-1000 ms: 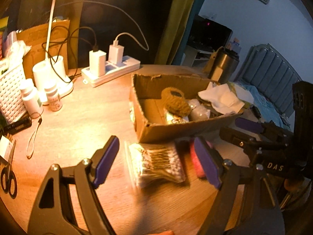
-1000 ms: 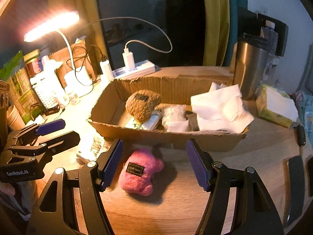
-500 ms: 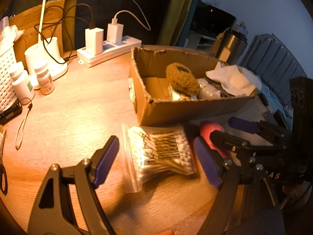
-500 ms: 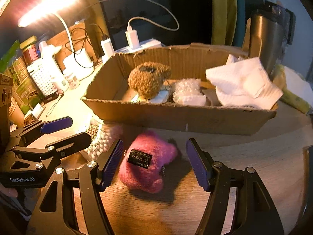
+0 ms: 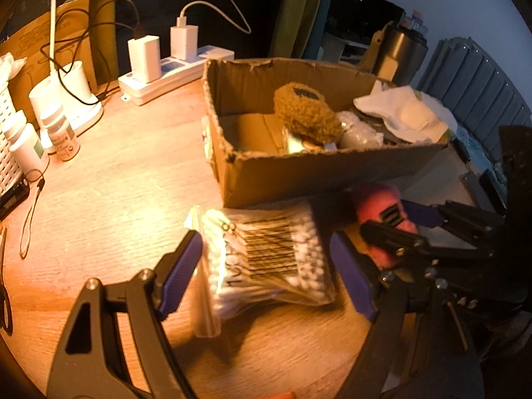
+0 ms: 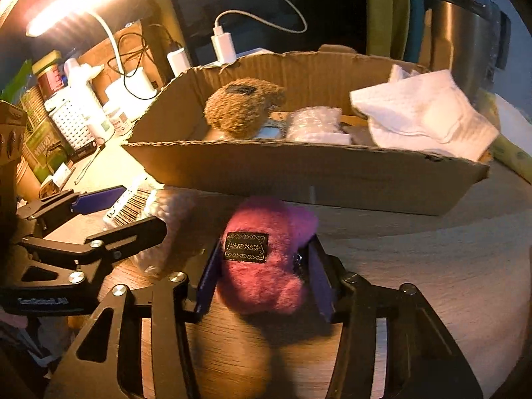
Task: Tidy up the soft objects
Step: 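Grasp the pink plush toy with the right gripper, then carry the pink plush toward the box with the right gripper while the left grasps the cotton swab bag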
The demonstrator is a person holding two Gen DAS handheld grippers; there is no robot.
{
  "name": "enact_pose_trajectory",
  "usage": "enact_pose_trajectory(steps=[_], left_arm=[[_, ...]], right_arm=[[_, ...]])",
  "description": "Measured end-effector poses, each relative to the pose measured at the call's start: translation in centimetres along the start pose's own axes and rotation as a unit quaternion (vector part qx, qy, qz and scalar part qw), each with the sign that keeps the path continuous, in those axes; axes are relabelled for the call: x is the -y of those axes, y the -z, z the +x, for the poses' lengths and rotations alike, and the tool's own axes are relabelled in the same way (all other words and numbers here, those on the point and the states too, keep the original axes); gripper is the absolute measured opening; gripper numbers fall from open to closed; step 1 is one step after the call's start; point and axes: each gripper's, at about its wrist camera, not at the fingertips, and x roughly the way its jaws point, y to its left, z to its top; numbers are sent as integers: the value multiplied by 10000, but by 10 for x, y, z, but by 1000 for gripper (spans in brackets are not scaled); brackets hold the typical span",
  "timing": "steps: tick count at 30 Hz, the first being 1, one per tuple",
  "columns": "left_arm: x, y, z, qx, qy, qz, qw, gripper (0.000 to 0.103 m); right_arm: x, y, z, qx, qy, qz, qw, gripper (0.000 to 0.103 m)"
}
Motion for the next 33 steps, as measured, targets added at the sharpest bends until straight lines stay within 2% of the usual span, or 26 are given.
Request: enact_pose_trajectory(steps=[14,17,24,33], left_arm=[[12,2,18,-95,-392,292,9988,79],[12,2,14,-59,-244,258,9994,74],[13,5,4,-4,-75,270,9996,73],[14,1,-26,306,47,271,9992,73]], right_arm=[[15,3,-14,180,-60,41,9998,50],[14,3,-16,220,-63,18,9997,50],[10,-1,-22,315,-46,-43,9995,50],[-1,-6,-31,438,-66,-189,9988,50]])
